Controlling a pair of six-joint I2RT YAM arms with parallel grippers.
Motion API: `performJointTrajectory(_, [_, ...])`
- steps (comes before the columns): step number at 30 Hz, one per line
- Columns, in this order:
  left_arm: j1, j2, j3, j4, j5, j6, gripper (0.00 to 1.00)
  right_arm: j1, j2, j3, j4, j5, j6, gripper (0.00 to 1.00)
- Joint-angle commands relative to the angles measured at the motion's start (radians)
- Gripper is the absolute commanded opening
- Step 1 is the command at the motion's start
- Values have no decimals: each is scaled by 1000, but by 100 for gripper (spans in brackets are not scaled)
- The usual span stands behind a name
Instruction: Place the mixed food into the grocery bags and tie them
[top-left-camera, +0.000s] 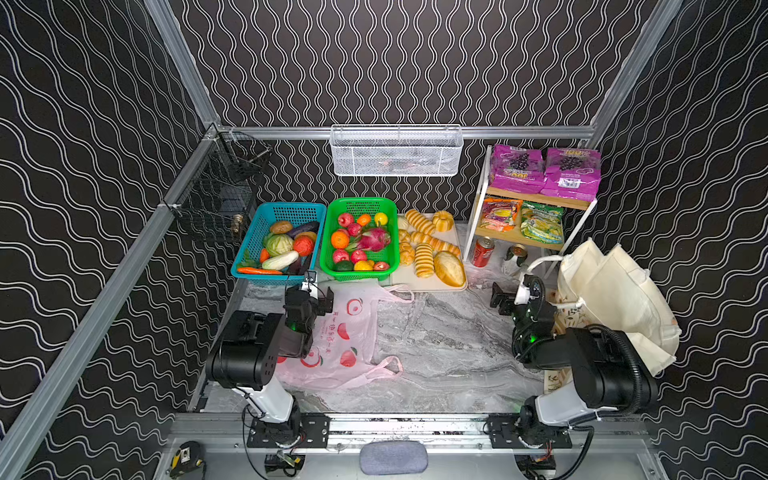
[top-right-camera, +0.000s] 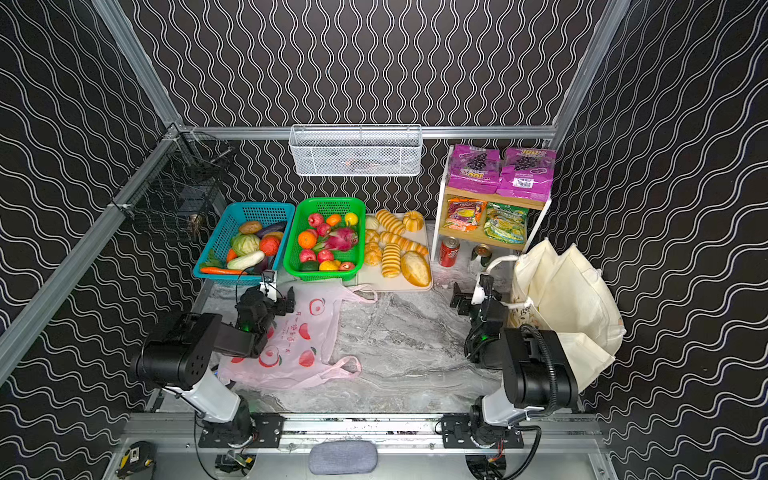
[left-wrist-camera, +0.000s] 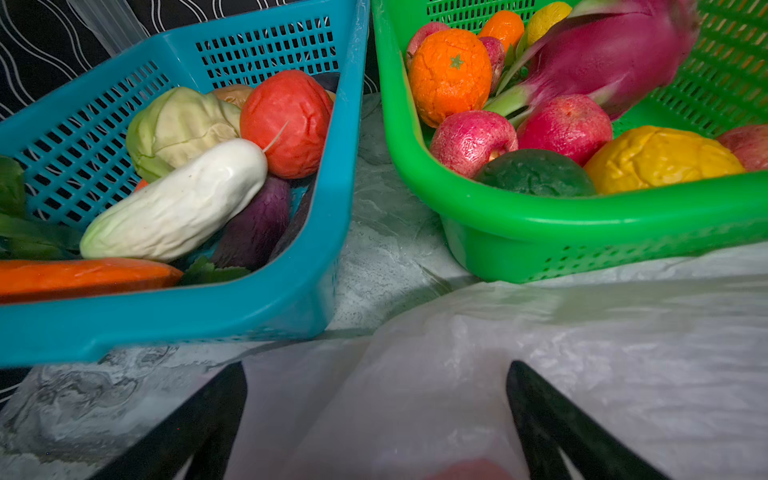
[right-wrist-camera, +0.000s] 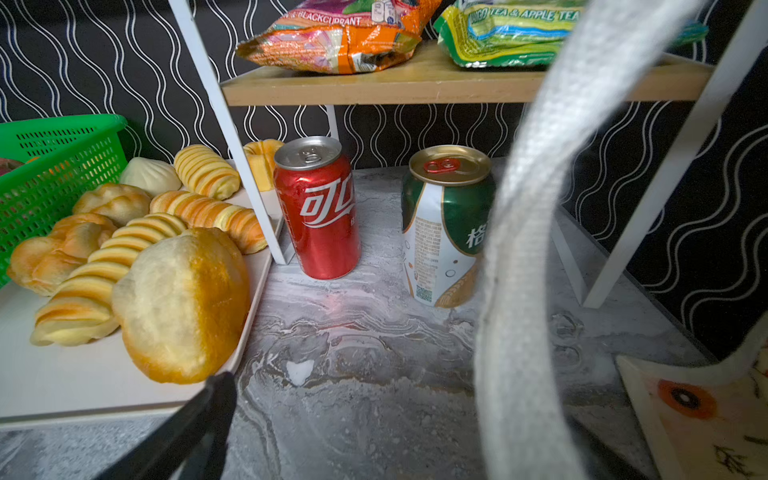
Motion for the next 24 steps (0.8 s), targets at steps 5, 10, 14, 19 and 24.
performJointTrajectory(5, [6, -3, 9, -3, 19, -8, 99, 0, 2, 4, 21, -2, 2, 100])
performJointTrajectory(10, [9, -2, 10, -1, 20, -6, 99, -25, 3, 20, -11, -23, 30, 100])
performJointTrajectory(14, [8, -1, 12, -4, 21, -9, 99, -25, 4, 16, -3, -22, 28, 100])
performJointTrajectory(19, [8, -1, 7, 3, 19, -6, 99, -25, 2, 13, 5, -18, 19, 100])
performJointTrajectory(24, [8, -1, 4, 12, 9, -4, 99, -25, 2, 13, 5, -21, 20, 100])
